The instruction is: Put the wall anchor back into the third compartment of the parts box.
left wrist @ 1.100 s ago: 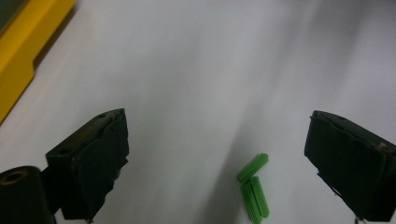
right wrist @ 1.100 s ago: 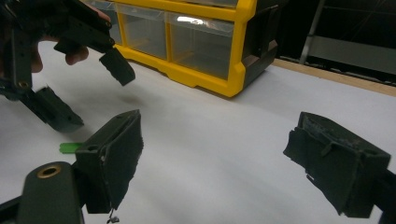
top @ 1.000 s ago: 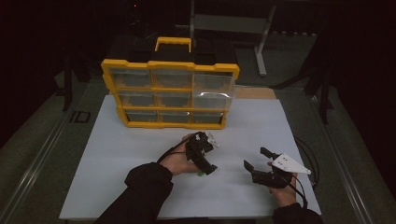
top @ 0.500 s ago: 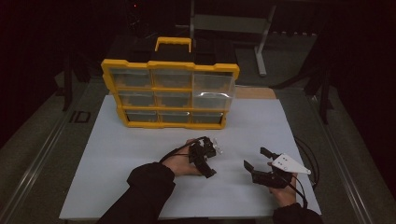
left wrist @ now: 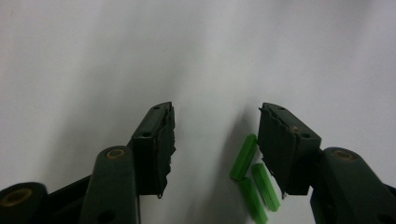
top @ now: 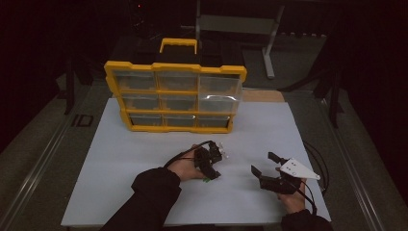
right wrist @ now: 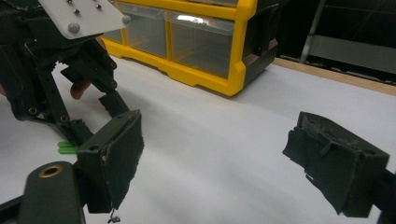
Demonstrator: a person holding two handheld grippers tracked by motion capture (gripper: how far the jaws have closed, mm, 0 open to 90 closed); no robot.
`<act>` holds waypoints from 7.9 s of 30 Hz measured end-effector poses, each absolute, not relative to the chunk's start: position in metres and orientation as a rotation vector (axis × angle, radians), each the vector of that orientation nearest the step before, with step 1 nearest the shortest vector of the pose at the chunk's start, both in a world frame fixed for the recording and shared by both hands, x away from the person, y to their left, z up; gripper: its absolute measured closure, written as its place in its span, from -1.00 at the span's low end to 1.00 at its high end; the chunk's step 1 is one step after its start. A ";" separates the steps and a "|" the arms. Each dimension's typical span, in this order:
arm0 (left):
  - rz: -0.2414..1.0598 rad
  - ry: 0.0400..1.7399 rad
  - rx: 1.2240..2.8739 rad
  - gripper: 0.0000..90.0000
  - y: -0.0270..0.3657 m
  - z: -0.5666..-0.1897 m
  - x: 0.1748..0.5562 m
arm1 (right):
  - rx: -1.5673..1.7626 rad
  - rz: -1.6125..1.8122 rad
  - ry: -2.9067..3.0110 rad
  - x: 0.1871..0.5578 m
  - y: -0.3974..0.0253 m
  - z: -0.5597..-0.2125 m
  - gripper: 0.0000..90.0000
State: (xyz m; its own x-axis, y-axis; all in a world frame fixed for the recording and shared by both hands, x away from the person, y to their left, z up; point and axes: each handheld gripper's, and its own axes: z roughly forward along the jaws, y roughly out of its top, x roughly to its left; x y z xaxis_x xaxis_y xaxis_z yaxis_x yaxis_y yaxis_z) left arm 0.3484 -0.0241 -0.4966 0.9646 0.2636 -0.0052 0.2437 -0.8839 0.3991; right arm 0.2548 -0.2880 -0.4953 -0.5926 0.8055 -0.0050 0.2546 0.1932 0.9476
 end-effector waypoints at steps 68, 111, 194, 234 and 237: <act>-0.043 0.377 2.843 0.87 -0.005 -0.487 0.355 | 0.978 1.403 1.971 0.255 -0.287 -0.496 -0.62; -0.001 0.294 2.786 0.87 0.035 -0.416 0.347 | 0.975 1.402 1.965 0.255 -0.288 -0.495 -0.62; 0.064 0.190 2.706 0.87 0.038 -0.278 0.379 | 0.986 1.405 1.962 0.255 -0.288 -0.495 -0.62; 0.147 0.292 2.604 0.87 0.027 -0.202 0.411 | 0.979 1.416 1.959 0.256 -0.289 -0.495 -0.62; 0.177 0.323 2.612 0.87 0.024 -0.202 0.414 | 0.981 1.416 1.961 0.256 -0.289 -0.495 -0.62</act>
